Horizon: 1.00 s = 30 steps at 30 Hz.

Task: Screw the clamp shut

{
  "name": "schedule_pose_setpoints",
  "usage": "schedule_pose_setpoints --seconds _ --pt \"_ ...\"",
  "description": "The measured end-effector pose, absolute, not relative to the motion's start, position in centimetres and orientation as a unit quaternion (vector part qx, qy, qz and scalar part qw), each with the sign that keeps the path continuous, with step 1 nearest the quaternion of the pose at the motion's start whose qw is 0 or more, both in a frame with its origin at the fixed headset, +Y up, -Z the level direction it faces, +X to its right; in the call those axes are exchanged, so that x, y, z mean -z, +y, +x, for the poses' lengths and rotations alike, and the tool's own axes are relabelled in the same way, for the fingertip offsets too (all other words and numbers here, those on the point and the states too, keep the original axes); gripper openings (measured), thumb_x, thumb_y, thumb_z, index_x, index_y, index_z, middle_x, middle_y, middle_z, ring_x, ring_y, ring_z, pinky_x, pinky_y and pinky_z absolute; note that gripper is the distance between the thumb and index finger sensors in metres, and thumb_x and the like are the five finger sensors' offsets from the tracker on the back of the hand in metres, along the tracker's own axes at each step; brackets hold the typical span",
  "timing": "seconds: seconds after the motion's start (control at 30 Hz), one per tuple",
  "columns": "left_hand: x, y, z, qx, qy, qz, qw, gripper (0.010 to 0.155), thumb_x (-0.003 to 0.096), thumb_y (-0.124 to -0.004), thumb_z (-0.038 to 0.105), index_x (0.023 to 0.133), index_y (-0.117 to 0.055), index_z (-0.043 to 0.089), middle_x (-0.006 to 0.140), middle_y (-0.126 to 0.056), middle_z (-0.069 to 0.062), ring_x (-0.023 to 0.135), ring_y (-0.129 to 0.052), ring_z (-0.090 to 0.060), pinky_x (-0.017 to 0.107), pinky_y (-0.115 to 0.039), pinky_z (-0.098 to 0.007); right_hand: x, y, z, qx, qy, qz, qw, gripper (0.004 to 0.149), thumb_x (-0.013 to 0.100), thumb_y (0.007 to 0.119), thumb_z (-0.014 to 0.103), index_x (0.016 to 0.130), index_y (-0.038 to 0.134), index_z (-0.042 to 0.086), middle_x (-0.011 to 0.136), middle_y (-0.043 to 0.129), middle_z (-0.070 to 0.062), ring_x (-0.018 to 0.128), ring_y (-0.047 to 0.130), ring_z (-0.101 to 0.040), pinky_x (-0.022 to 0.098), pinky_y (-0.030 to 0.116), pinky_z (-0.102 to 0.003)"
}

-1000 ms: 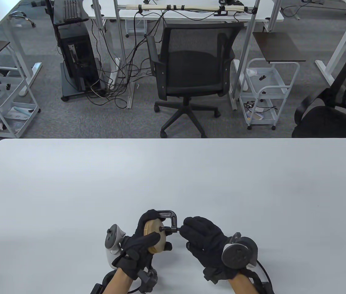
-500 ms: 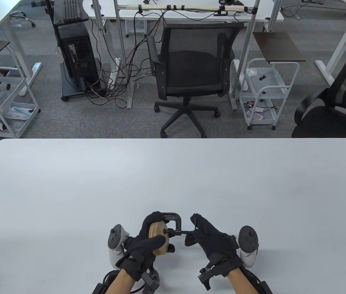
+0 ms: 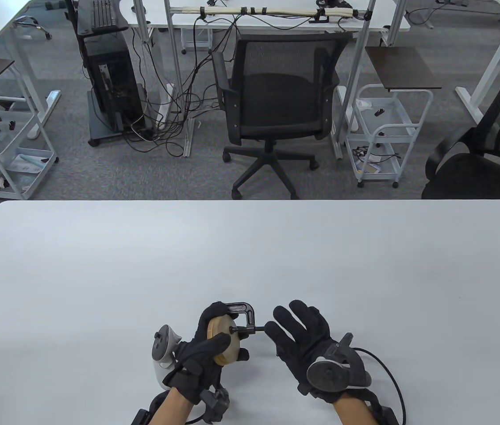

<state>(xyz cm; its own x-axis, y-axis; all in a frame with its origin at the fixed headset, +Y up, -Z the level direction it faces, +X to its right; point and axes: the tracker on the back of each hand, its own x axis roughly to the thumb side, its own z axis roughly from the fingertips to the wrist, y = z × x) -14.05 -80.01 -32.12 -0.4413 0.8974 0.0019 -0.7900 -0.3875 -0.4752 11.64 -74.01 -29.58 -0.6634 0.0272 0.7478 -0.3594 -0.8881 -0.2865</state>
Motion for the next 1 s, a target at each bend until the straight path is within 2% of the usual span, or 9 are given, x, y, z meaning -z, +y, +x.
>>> schedule_pose_setpoints --seconds 0.07,0.13,0.17,0.27,0.37,0.57,0.77,0.87,1.0 --pt "32.1 -80.0 -13.9 -0.820 -0.213 -0.131 0.515 0.091 0.0498 -0.092 0.062 0.114 -0.033 0.036 0.124 -0.029 -0.001 0.100 -0.051 -0.057 0.057 -0.080 -0.062 29.3 -73.7 11.2 -0.883 -0.219 0.403 0.100 0.086 0.046 0.084 0.038 0.107 0.022 0.041 0.117 0.022 0.009 0.103 0.031 -0.040 0.068 0.037 -0.069" --pt "32.0 -79.9 -13.8 -0.816 -0.216 -0.132 0.519 0.091 0.0496 -0.092 0.062 0.114 -0.033 0.036 0.124 -0.029 -0.001 0.100 -0.051 -0.057 0.057 -0.080 -0.062 29.1 -73.6 11.2 -0.879 -0.220 0.405 0.121 0.069 0.051 0.076 0.044 0.108 0.038 0.036 0.116 0.041 0.005 0.102 0.038 -0.039 0.067 0.042 -0.068" --pt "32.0 -79.9 -13.8 -0.812 -0.216 -0.131 0.526 0.091 0.0497 -0.092 0.062 0.114 -0.033 0.036 0.124 -0.029 -0.001 0.100 -0.051 -0.057 0.057 -0.080 -0.062 29.1 -73.6 11.3 -0.876 -0.216 0.404 0.150 0.066 0.050 0.073 0.047 0.108 0.044 0.034 0.115 0.047 0.003 0.101 0.043 -0.039 0.066 0.045 -0.068" --pt "32.0 -80.0 -13.5 -0.803 -0.218 -0.136 0.538 0.091 0.0497 -0.093 0.061 0.114 -0.033 0.036 0.124 -0.029 -0.001 0.100 -0.051 -0.057 0.057 -0.080 -0.062 29.7 -73.8 12.2 -0.859 -0.163 0.372 0.313 0.059 0.051 0.067 0.052 0.105 0.063 0.027 0.108 0.069 -0.005 0.097 0.060 -0.042 0.062 0.054 -0.070" --pt "32.0 -79.9 -13.4 -0.795 -0.223 -0.135 0.547 0.091 0.0495 -0.093 0.061 0.114 -0.034 0.035 0.124 -0.030 -0.001 0.100 -0.051 -0.057 0.057 -0.080 -0.063 30.6 -74.8 12.8 -0.811 -0.089 0.333 0.473 0.059 0.052 0.070 0.050 0.102 0.070 0.019 0.102 0.076 -0.013 0.091 0.067 -0.046 0.060 0.055 -0.072" --pt "32.0 -79.9 -13.3 -0.782 -0.227 -0.135 0.564 0.091 0.0492 -0.093 0.061 0.114 -0.035 0.035 0.124 -0.030 -0.001 0.100 -0.051 -0.057 0.057 -0.079 -0.063 31.6 -76.3 13.3 -0.757 -0.032 0.253 0.602 0.065 0.048 0.075 0.052 0.098 0.074 0.009 0.088 0.091 -0.018 0.076 0.086 -0.044 0.054 0.065 -0.069" --pt "32.1 -80.0 -13.2 -0.781 -0.234 -0.137 0.563 0.091 0.0494 -0.093 0.061 0.114 -0.034 0.036 0.124 -0.030 -0.001 0.100 -0.051 -0.057 0.057 -0.079 -0.063 32.1 -77.8 13.4 -0.675 0.067 0.172 0.714 0.063 0.051 0.074 0.040 0.100 0.064 0.001 0.074 0.099 -0.016 0.064 0.095 -0.041 0.051 0.068 -0.066" --pt "32.1 -80.0 -13.3 -0.778 -0.235 -0.132 0.567 0.091 0.0492 -0.093 0.060 0.114 -0.035 0.036 0.124 -0.030 -0.001 0.100 -0.051 -0.057 0.057 -0.079 -0.063 32.1 -78.2 13.3 -0.653 0.093 0.157 0.735 0.062 0.051 0.075 0.036 0.100 0.061 0.000 0.071 0.101 -0.016 0.062 0.097 -0.039 0.051 0.070 -0.064" --pt "32.1 -80.1 -13.3 -0.778 -0.233 -0.132 0.569 0.091 0.0494 -0.093 0.060 0.114 -0.034 0.036 0.124 -0.030 -0.001 0.100 -0.051 -0.057 0.057 -0.079 -0.063 32.2 -78.2 13.4 -0.666 0.082 0.158 0.724 0.063 0.051 0.076 0.036 0.099 0.061 -0.001 0.071 0.101 -0.015 0.061 0.098 -0.038 0.051 0.070 -0.063"
